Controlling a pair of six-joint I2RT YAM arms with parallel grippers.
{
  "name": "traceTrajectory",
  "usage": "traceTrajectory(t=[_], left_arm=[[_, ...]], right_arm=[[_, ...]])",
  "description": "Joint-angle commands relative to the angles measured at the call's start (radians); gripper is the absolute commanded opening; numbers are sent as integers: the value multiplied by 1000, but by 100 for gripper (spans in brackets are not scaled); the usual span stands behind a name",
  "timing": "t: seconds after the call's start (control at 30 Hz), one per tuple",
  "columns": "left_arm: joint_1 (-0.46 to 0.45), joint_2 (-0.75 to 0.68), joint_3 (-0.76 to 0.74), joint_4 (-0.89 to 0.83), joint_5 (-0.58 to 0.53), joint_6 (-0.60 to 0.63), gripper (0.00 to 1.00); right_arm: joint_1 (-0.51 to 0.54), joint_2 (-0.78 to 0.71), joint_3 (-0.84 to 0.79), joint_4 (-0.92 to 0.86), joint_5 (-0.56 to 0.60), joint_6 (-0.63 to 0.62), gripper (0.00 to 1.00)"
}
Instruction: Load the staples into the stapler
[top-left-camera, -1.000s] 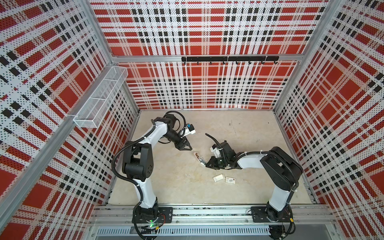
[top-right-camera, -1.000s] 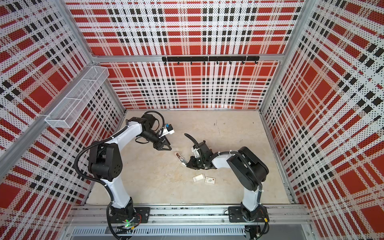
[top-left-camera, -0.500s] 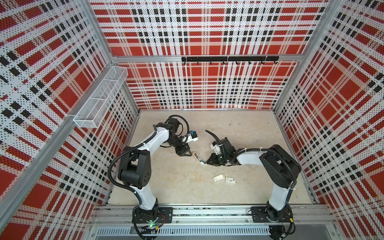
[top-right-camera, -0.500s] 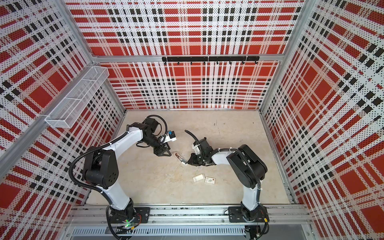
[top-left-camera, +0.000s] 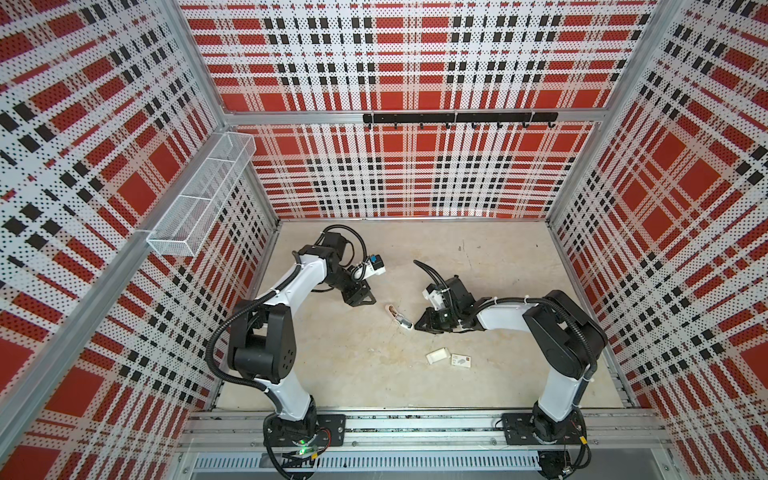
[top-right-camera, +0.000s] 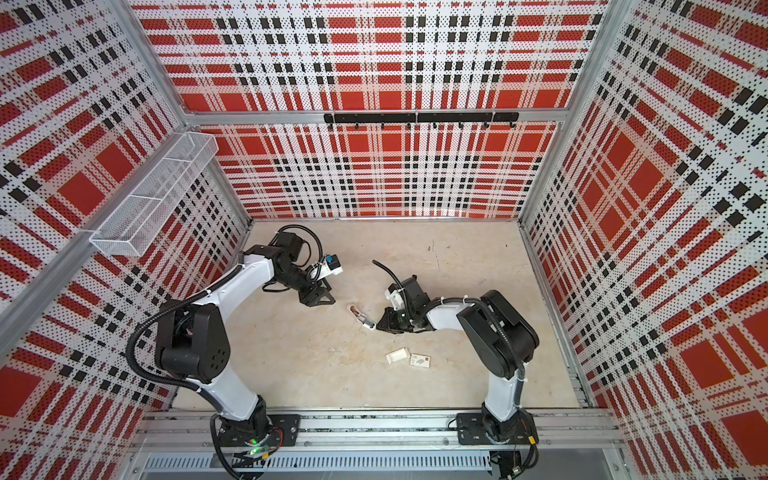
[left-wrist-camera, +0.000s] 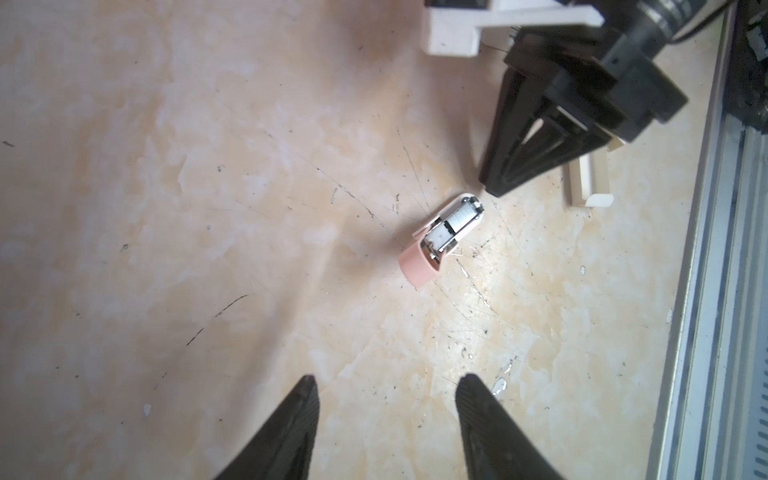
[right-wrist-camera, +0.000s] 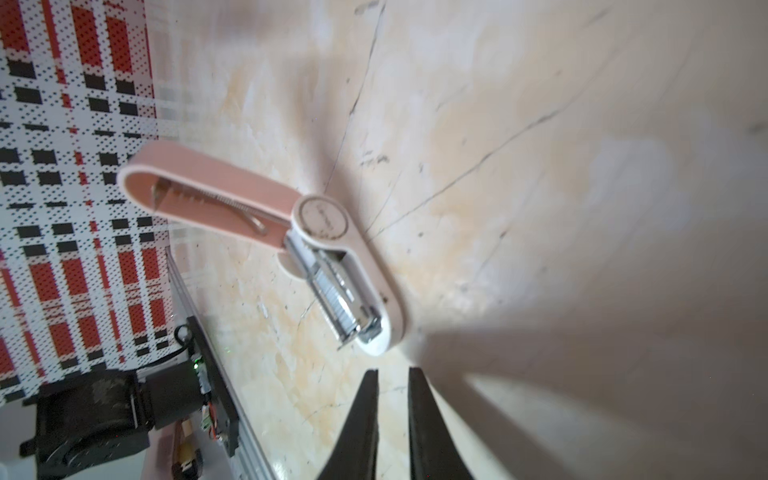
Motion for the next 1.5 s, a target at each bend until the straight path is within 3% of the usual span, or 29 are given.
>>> traceTrajectory(t=[0.0,0.57,0.8,1.03,1.47], left_arm=[[3,13,32,4,51,-6,59],[2,51,48,19,86,-35,60],[-5,45,24,41,47,-31,60],[-35,23,-29,65,1,-7,60],[-99,-14,-128,86,-41,64,65]], right_arm=[[43,-24,-3,72,-55,15,18],[40,110,77,77,-26,9,18],[13,113,95,30,15,-29,18],[6,131,121,27,-22,-35,19],[2,-100,-33,-33,17,-7,29]])
